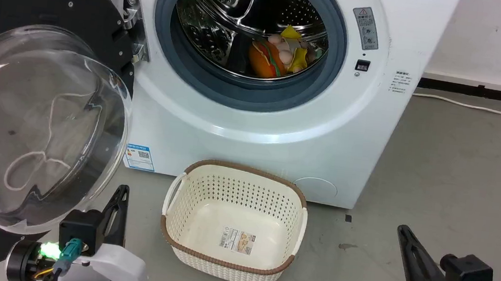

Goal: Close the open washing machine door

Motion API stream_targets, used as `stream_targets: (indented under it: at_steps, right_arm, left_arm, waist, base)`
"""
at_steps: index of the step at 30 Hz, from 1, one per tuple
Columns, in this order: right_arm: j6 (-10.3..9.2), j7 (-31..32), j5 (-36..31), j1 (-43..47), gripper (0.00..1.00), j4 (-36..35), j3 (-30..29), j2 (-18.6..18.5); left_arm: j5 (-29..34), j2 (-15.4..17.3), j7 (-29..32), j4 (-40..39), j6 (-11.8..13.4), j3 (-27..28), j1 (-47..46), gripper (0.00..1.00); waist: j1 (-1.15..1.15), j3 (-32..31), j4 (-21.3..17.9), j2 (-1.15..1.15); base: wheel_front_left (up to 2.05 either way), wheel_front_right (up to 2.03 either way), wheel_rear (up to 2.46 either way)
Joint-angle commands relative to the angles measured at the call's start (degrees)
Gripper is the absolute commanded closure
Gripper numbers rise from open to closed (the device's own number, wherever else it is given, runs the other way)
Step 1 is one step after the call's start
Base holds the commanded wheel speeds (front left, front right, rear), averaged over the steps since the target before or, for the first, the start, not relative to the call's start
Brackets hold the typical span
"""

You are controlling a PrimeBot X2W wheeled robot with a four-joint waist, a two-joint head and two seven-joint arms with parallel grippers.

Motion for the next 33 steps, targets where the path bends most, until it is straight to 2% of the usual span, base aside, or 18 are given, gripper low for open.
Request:
stream_targets:
  at_steps: [1,33]
  right_arm:
    - [0.05,0.0,-0.4,-0.8,1.0,-0.3,0.0,0.2]
    - [0.05,0.0,-0.4,-0.8,1.0,-0.3,0.0,0.2]
  left_arm:
    - [0.1,0.0,0.0,-0.2,0.2,0.1,0.8,1.0]
    - [0.1,0.0,0.0,-0.2,0.2,0.1,0.8,1.0]
  waist:
    - [0.0,0.0,0.0,0.0]
    - [0.0,0.0,0.0,0.0]
  base:
    - [0.0,0.0,0.0]
    - [0.0,0.0,0.0]
